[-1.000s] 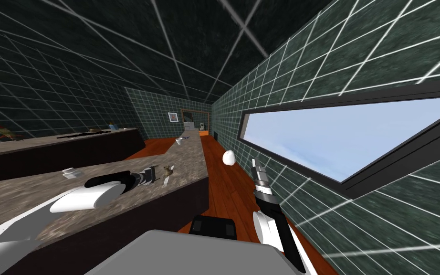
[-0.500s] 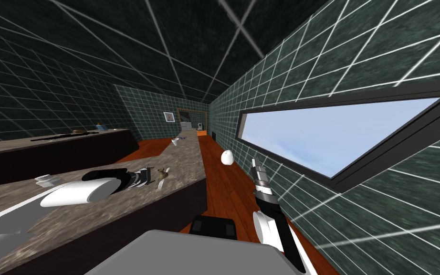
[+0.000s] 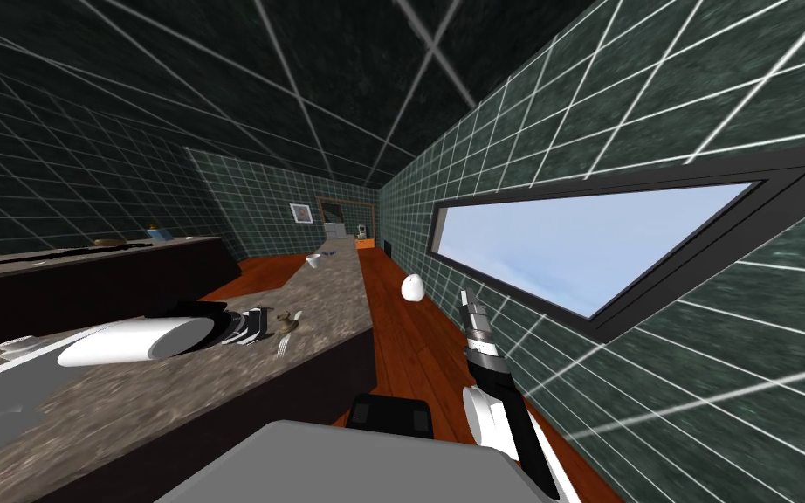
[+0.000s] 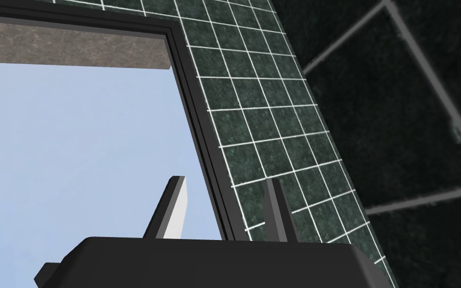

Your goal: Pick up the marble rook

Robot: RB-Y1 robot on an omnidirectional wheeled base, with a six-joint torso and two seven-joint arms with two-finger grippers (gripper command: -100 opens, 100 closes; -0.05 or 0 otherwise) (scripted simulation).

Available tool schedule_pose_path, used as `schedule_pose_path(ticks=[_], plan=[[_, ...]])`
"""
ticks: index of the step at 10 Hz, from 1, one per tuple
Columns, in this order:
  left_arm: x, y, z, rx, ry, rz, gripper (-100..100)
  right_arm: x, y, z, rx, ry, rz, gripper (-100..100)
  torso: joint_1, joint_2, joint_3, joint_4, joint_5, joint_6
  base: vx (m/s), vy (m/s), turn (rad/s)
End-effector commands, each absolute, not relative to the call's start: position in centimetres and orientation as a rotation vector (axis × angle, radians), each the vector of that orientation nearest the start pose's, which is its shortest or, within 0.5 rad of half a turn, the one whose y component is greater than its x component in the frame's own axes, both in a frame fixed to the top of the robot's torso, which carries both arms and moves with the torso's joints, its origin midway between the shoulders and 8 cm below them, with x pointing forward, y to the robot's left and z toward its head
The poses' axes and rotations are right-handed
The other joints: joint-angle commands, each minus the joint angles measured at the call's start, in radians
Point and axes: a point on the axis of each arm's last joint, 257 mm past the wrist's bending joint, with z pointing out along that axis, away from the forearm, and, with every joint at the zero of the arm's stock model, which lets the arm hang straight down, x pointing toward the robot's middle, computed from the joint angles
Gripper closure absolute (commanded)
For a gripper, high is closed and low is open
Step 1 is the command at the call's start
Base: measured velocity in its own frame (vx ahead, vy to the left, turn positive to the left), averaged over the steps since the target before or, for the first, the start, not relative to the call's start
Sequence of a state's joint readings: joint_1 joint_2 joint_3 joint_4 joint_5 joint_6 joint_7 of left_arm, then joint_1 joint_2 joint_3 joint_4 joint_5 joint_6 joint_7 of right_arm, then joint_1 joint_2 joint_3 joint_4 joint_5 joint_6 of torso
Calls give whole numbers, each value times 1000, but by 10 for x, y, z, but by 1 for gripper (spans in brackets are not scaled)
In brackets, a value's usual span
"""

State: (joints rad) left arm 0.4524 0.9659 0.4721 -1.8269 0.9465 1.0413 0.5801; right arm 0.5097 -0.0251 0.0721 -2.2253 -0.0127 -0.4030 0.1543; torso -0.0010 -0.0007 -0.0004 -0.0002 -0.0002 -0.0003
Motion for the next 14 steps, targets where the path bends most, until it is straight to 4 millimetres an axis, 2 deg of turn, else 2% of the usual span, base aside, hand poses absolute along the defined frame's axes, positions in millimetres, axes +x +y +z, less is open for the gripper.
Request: schedule_pose_path(ticks=[1,7,14], plan=[[315,584,-248,-2429,1048,-596,-100,371,-259,-25,715,787,1201,0,0,0,0,0,0,0,14,-11,-37],[294,597,-233,-2555,1000,-476,-100,371,-259,-25,715,787,1201,0,0,0,0,0,0,0,14,-14,-66],[262,603,-230,-2697,947,-331,-100,371,-259,-25,715,788,1200,0,0,1,0,0,0,-1,13,-17,-40]])
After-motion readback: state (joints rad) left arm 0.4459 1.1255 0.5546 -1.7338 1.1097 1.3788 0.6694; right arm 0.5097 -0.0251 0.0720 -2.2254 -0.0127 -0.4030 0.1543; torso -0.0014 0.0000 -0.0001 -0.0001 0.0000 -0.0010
